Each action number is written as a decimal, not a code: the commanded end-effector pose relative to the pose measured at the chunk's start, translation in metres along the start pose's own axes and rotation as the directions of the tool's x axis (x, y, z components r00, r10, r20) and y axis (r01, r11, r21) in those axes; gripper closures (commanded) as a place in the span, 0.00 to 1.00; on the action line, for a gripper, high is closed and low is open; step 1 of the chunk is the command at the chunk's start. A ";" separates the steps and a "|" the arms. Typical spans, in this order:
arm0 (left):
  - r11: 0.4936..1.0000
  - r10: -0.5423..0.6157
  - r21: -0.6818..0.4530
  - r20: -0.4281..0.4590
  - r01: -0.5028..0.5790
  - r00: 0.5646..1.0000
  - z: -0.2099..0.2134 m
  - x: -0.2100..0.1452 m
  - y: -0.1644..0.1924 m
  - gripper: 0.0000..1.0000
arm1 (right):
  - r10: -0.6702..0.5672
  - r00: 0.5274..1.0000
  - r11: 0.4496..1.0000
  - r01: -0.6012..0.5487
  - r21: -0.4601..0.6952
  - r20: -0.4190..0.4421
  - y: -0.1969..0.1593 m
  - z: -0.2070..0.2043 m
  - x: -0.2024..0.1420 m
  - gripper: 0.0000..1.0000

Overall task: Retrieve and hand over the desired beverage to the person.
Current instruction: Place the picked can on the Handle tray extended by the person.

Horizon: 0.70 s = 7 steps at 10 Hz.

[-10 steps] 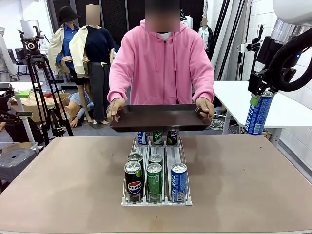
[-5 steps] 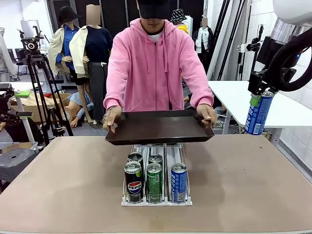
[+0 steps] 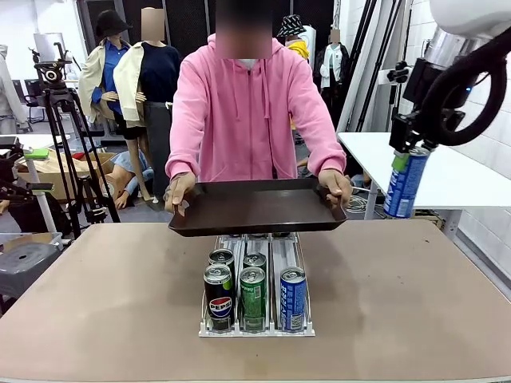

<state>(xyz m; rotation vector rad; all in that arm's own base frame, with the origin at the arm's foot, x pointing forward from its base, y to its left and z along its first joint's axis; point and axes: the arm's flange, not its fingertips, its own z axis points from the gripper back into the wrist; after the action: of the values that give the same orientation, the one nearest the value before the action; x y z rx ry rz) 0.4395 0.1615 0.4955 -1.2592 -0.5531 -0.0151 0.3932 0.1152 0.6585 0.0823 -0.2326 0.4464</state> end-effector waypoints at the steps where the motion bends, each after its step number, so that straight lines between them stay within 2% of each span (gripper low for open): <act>1: 1.000 -0.002 -0.008 -0.002 0.002 1.000 0.001 -0.002 -0.001 0.00 | -0.001 1.000 1.000 0.001 0.026 0.017 0.023 0.009 0.028 1.00; 5: 1.000 -0.002 -0.008 -0.002 0.002 1.000 0.001 -0.002 -0.001 0.00 | 0.083 0.997 0.994 -0.083 0.065 0.011 0.086 0.003 0.104 1.00; 7: 1.000 -0.002 -0.008 -0.002 0.002 1.000 0.001 -0.002 -0.001 0.00 | 0.112 0.994 0.993 -0.111 0.041 -0.001 0.115 -0.006 0.137 1.00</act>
<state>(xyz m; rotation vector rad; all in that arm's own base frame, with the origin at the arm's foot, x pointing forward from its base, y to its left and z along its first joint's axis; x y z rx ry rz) 0.4396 0.1611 0.4956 -1.2590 -0.5527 -0.0158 0.4506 0.2636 0.6758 0.1367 -0.2293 0.5767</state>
